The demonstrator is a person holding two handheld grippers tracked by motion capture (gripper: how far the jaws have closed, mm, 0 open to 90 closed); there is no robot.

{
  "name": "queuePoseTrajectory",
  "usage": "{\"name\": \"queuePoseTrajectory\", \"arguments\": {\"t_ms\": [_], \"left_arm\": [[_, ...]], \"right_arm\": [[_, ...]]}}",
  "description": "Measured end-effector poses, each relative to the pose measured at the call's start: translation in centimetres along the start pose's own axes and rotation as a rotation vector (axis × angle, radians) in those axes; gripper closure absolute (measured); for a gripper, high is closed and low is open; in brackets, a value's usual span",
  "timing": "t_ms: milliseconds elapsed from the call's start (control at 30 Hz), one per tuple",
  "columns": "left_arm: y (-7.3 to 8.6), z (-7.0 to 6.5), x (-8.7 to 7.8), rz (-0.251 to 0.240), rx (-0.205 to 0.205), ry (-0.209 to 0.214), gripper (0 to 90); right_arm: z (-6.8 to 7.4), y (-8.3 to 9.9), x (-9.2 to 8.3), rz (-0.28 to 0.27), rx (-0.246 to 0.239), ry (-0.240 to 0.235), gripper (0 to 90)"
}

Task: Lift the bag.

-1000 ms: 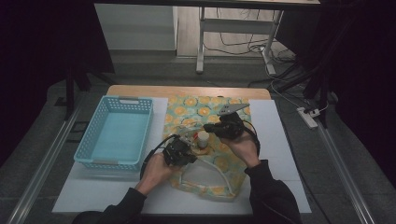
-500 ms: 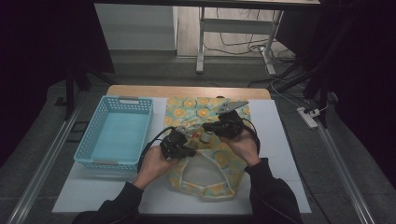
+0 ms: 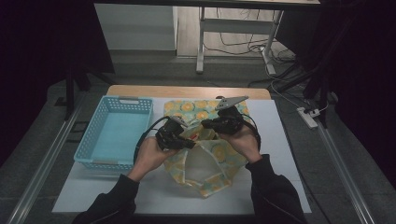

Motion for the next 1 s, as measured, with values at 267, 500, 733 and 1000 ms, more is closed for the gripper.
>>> {"name": "queuePoseTrajectory", "arguments": {"t_ms": [267, 500, 733, 1000], "left_arm": [[-1.3, 0.8, -1.8, -0.017, -0.005, 0.008, 90.0], [-2.6, 1.3, -3.7, -0.052, -0.011, 0.020, 90.0], [-4.1, 1.9, -6.0, -0.090, -0.002, 0.001, 90.0], [-5.4, 2.9, -8.0, -0.132, -0.018, 0.013, 90.0]], "right_arm": [[0.0, -0.7, -0.9, -0.009, 0.003, -0.007, 89.7], [0.1, -1.7, -1.8, -0.026, 0.002, -0.008, 89.7], [0.5, -2.8, -2.3, -0.028, -0.016, -0.012, 89.7], [0.7, -4.1, -3.3, -0.043, -0.025, -0.010, 89.7]]}}
Point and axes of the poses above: each handheld gripper's, and its own axes: x roughly forward along the jaws, y roughly out of its underside, z roughly to its left, the point moved 5 cm from there along x, roughly forward along the jaws, and after that the axes turned 10 degrees about -y, right-handed, at the moved point
